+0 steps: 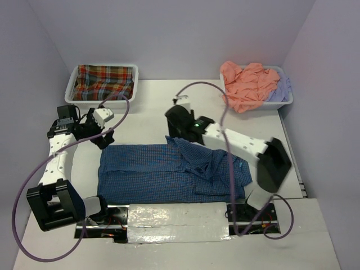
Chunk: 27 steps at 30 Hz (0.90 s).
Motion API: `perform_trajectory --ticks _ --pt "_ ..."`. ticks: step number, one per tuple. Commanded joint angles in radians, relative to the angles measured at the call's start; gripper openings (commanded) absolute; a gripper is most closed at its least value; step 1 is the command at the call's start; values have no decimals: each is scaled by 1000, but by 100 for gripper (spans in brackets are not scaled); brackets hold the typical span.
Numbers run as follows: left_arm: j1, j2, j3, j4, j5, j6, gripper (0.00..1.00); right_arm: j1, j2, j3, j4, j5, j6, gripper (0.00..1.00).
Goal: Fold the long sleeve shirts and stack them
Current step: Fold the shirt
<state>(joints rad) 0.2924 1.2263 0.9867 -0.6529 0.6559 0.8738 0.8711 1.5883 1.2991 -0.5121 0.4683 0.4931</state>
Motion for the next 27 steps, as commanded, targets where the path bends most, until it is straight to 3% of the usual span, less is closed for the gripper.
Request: perform_trajectory --ticks 1,5,8,14,19,27 --pt "7 10 -3 105 28 -167 99 9 206 167 -104 65 -79 69" --pt "8 7 -37 113 21 -151 99 11 411 331 -169 84 -96 69" --pt "7 9 -46 118 22 -144 99 9 475 370 -174 102 -113 69" --pt "8 39 -37 134 37 -164 99 8 555 437 -183 129 -134 57" --pt "7 67 -22 105 44 -147 98 8 539 390 -169 95 -148 59" --pt "8 91 7 104 74 -185 91 -1 605 408 -174 98 -195 29"
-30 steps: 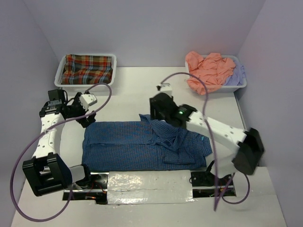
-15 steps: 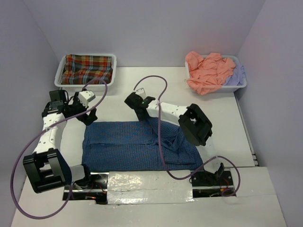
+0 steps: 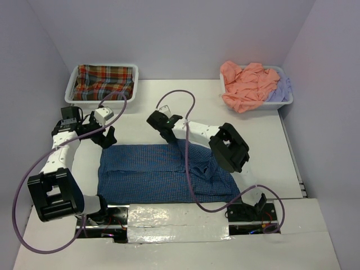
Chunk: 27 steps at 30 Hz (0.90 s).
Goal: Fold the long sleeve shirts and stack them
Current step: Fold the shirt
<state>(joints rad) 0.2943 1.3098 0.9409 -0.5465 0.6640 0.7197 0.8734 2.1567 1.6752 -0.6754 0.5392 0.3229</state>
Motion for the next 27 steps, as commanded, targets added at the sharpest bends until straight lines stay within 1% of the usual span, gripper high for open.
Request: perform_trajectory --ticks 1,3,4,6,7,8,9,10,11,12,13,14,16,17,19,20,21,22,23,25,26,27 --pt "5 6 56 -7 72 -34 91 -5 40 34 -12 31 -28 18" --pt "2 -6 59 -4 86 -60 90 -16 31 26 -6 47 -21 4" --pt "0 -12 56 5 88 -72 90 -19 22 20 -3 54 -18 0" --pt "-15 -30 55 34 88 -110 90 -19 -20 3 4 82 8 0" --pt "-24 -35 52 45 83 -123 90 -19 -38 -3 -1 137 30 0" --pt "-52 -40 52 62 77 -134 90 -19 -60 -9 -15 163 51 0" --pt "-72 -41 58 69 68 -156 90 -19 -111 -32 -22 192 108 0" --pt "-90 -40 61 77 42 -172 90 -19 -142 -48 -32 247 142 0" --pt "-137 -37 65 86 26 -186 90 -19 -208 -63 -47 272 175 0" --pt "-162 -32 76 101 13 -216 90 -17 -240 -106 -58 295 253 0" --pt "-206 -21 90 112 5 -242 91 -11 -312 -161 -65 330 319 0" --pt "-227 -14 90 112 8 -258 91 -11 -348 -161 -61 340 320 0" --pt "-285 12 114 134 14 -290 91 13 -414 -265 -35 353 401 0" --pt "-294 23 124 141 14 -322 92 27 -464 -329 -26 354 424 0" --pt "-368 61 154 161 10 -350 92 71 -500 -386 -4 351 485 0" --pt "-386 74 163 164 8 -373 92 91 -520 -438 3 346 498 0" --pt "-406 88 180 169 6 -382 92 113 -524 -459 -3 352 525 0" --pt "-423 112 187 180 5 -391 92 157 -525 -474 -30 355 598 0" --pt "-454 126 191 187 8 -404 92 182 -515 -495 -33 354 620 0" --pt "-480 172 202 200 11 -414 92 243 -491 -509 -7 350 605 2" --pt "-497 187 206 200 16 -420 93 275 -445 -508 16 355 567 4" --pt "-500 209 219 197 29 -422 93 345 -416 -482 17 375 547 9"
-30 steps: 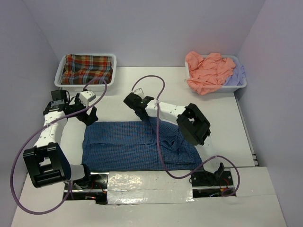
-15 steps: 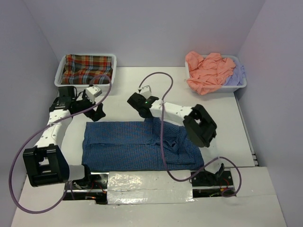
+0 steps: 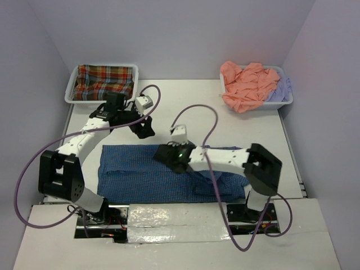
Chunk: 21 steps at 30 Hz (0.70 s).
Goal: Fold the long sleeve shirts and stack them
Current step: Fold the shirt
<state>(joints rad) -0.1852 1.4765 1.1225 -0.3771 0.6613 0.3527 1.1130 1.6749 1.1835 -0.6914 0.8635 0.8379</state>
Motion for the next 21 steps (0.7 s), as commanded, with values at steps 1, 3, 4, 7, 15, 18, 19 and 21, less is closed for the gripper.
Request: perform_trajectory --ticks 1,3,4,7,15,18,19,21 --pt "-22 79 45 18 38 -63 93 135 142 36 15 64 11 11" --pt "-22 117 65 3 43 -66 94 220 227 140 -22 90 -54 24" --pt "-22 149 71 -6 44 -67 94 244 271 180 -40 104 -74 29" --pt "-23 188 76 -43 66 -66 94 318 391 293 -129 150 -91 74" --pt "-89 131 -7 -59 37 -29 97 346 208 122 169 -61 -270 85" --pt "-102 113 -18 -72 15 -29 98 344 105 53 262 -171 -332 85" --pt "-102 107 -18 -80 6 -27 98 338 50 35 298 -200 -350 85" --pt "-103 105 -15 -94 -32 -29 98 320 -12 -34 332 -289 -353 84"
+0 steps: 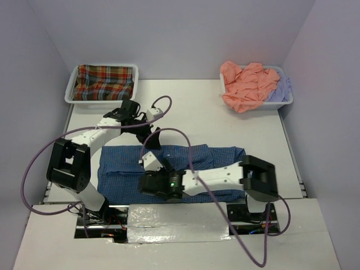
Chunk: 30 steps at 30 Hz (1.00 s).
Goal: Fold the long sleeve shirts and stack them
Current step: Fold the shirt
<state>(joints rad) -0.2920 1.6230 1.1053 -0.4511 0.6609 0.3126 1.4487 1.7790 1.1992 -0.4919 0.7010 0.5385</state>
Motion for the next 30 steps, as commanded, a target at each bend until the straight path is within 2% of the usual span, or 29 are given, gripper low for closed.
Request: perform_trajectory --ticks 1,3,7,10,13,18,21,24,26,27,28,30 --pt "4 -37 4 -41 -43 6 98 -30 -186 -106 160 -158 -52 84" --pt "1 -28 11 -73 -50 10 97 -86 -265 -165 187 -228 -28 83" --pt "-50 -26 -10 -144 -67 19 94 -232 -528 -350 260 -340 29 78" --pt "-107 -26 -42 -133 -86 -3 95 -335 -723 -459 283 -363 61 78" --pt "-147 9 -53 -95 -87 -35 96 -444 -875 -522 212 -353 101 78" --pt "-168 93 -19 -46 -87 -81 94 -699 -995 -576 48 -448 135 78" --pt "-180 121 4 -41 -40 -90 91 -778 -998 -589 -8 -480 124 76" --pt "-209 139 5 -32 3 -96 82 -841 -998 -608 -4 -501 115 76" --pt "-220 150 11 -26 5 -107 71 -864 -994 -621 10 -514 109 76" --pt "-222 152 24 -24 5 -109 62 -872 -989 -630 22 -517 109 75" --pt "-222 155 33 -27 5 -109 58 -881 -984 -635 27 -521 107 75" --pt "-222 158 62 -34 0 -107 44 -895 -969 -645 33 -531 107 75"
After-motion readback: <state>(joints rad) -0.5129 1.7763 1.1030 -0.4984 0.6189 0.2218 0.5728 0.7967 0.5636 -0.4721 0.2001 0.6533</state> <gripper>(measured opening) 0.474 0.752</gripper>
